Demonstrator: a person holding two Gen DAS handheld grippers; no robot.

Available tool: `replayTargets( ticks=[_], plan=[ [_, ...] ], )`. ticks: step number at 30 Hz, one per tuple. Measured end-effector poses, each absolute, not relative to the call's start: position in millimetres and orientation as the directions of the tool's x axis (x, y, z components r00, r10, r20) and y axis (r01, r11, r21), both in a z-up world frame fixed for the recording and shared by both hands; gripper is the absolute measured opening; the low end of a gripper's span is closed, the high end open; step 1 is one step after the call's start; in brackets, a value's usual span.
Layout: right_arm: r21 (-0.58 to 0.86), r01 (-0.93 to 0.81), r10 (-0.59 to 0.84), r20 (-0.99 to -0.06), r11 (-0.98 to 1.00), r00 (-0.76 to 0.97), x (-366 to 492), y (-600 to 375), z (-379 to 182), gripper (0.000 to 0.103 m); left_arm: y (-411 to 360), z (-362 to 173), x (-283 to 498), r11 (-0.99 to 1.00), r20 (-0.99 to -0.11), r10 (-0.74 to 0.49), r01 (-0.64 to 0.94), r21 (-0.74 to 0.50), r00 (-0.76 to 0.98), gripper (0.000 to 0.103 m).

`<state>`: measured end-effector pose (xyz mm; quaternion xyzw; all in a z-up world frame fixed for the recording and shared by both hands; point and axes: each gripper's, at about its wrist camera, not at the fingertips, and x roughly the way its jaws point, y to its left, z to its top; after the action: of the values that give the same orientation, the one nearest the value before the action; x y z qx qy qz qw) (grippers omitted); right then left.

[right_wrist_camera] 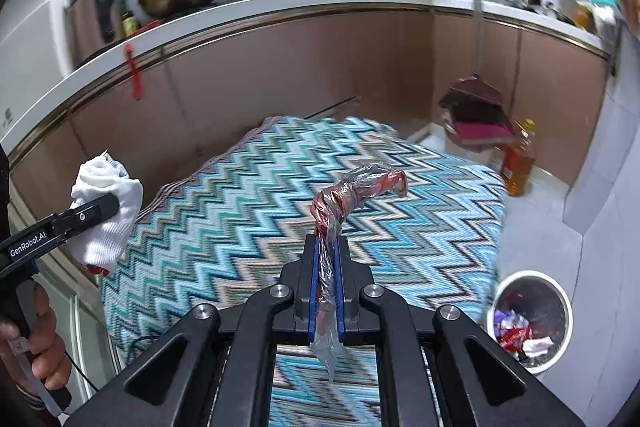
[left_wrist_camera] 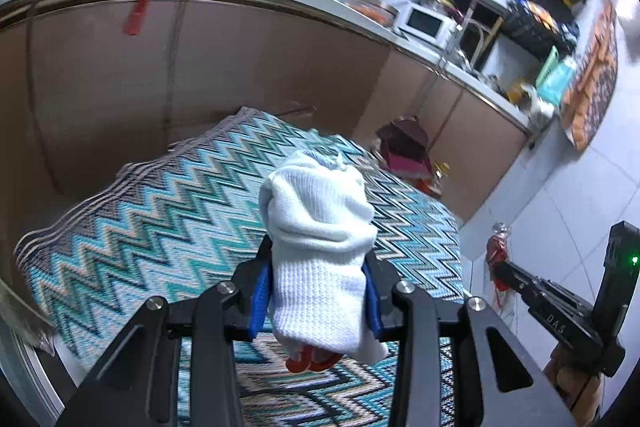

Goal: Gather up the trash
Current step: 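Carry the white cloth and clear plastic bag over the bin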

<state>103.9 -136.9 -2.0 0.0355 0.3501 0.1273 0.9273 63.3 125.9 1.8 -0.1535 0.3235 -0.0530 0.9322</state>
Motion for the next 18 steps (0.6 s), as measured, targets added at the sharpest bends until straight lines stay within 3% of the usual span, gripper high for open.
replayTargets(
  ticks=[18],
  plan=[
    [0.208, 0.099, 0.083, -0.719, 0.973, 0.691, 135.5, -356.0, -82.5, 0.007, -115.0, -28.3, 161.8, 0.916, -0.713, -0.39, 0.323, -0.236, 0.583, 0.036]
  ],
)
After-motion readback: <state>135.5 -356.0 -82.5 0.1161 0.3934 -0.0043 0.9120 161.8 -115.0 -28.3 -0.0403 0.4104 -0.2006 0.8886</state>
